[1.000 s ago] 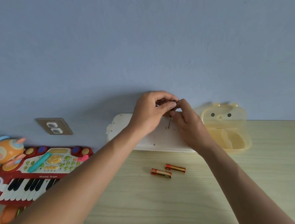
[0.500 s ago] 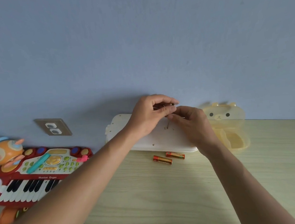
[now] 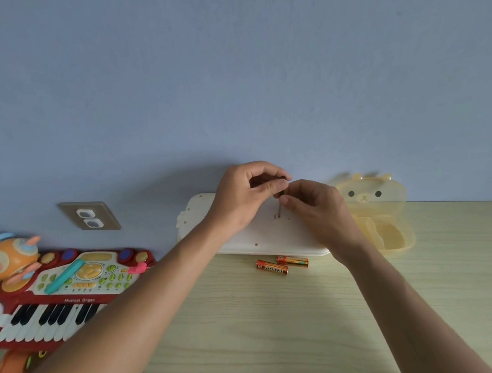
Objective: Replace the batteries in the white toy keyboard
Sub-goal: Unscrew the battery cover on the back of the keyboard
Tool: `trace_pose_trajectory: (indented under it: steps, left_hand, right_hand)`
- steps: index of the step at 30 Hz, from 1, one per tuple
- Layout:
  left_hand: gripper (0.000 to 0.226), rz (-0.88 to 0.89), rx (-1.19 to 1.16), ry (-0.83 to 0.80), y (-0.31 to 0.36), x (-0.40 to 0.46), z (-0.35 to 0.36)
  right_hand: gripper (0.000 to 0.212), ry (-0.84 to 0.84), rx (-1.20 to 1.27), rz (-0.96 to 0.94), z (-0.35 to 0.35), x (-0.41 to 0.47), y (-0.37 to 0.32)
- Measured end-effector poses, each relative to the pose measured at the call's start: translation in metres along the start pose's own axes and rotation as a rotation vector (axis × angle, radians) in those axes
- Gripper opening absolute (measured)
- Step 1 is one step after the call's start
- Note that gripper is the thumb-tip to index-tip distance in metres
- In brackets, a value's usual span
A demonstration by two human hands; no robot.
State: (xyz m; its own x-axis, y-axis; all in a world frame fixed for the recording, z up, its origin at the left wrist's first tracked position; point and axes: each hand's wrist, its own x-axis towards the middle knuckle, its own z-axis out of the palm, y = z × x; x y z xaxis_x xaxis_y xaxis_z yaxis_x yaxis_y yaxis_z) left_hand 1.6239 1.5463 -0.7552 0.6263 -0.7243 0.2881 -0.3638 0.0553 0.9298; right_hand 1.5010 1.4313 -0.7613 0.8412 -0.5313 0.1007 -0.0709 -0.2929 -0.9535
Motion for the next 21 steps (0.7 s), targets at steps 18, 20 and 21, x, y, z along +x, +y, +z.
trace_pose_trajectory:
  steps: [18,20,21]
  left_hand:
    - [0.013,0.02,0.004,-0.036,0.0007,-0.0039,0.0015]
    - [0.015,0.028,-0.02,-0.034,-0.0005,-0.0038,0.0]
    - [0.013,0.028,-0.021,-0.019,-0.0011,-0.0027,-0.0002]
  right_hand:
    - [0.008,0.036,-0.037,-0.002,0.0013,0.0008,-0.0018]
    - [0.015,-0.001,-0.045,-0.006,0.0007,-0.0005,-0.0028]
    - [0.016,-0.011,-0.054,-0.009,0.0003,-0.0012,-0.0027]
